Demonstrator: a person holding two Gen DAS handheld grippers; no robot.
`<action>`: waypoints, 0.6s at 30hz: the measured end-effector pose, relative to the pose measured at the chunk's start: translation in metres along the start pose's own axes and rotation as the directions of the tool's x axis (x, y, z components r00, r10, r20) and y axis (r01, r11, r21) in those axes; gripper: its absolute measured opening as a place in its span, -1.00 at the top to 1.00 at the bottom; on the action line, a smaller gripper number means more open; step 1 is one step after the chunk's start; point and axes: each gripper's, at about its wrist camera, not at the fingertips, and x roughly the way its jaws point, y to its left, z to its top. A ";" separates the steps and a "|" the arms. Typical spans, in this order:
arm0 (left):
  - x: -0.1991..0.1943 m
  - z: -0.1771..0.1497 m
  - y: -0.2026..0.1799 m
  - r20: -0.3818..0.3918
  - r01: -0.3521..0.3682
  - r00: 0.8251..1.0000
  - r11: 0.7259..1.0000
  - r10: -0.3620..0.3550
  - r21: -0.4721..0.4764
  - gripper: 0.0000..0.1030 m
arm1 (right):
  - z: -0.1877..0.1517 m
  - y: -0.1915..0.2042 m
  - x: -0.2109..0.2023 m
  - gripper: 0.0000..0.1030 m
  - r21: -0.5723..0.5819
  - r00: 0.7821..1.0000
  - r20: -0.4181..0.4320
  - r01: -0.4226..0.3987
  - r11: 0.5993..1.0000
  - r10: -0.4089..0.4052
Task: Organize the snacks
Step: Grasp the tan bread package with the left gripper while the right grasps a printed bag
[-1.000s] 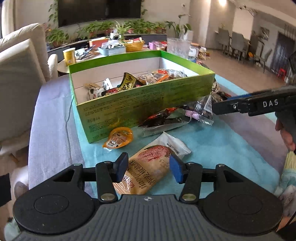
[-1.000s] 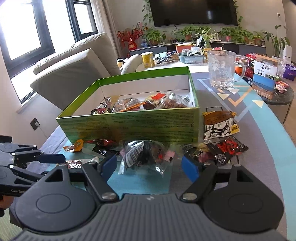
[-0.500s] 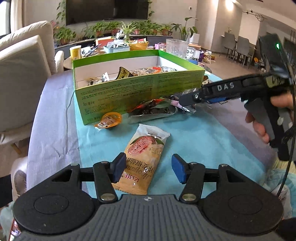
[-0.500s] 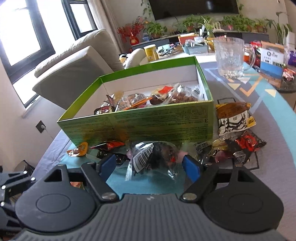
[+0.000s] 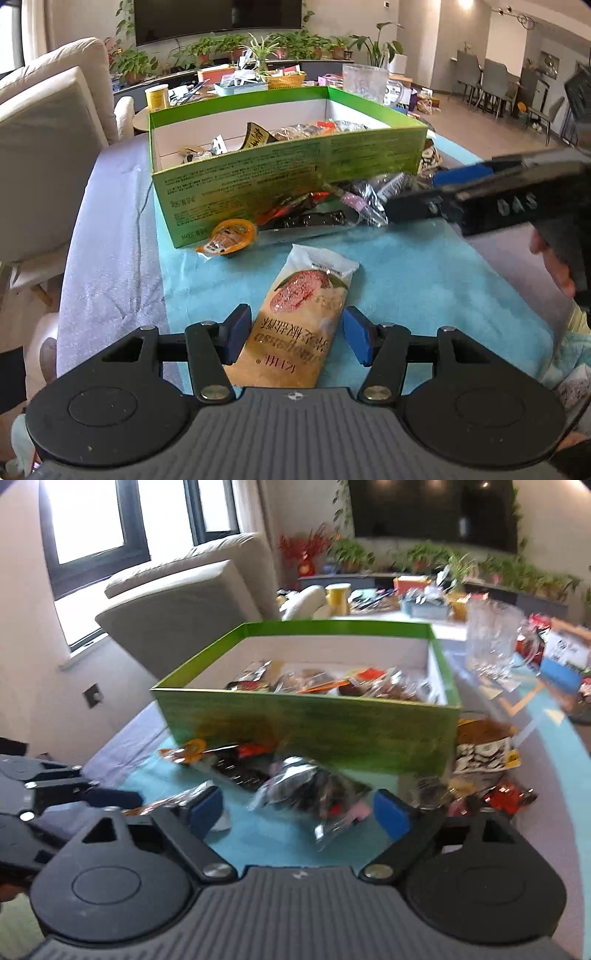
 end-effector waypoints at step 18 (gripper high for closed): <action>-0.008 -0.007 -0.007 0.071 0.038 0.997 0.998 -0.035 -0.055 0.14 | 0.008 -0.011 0.023 0.02 0.130 0.998 -0.064 0.005 0.992 0.004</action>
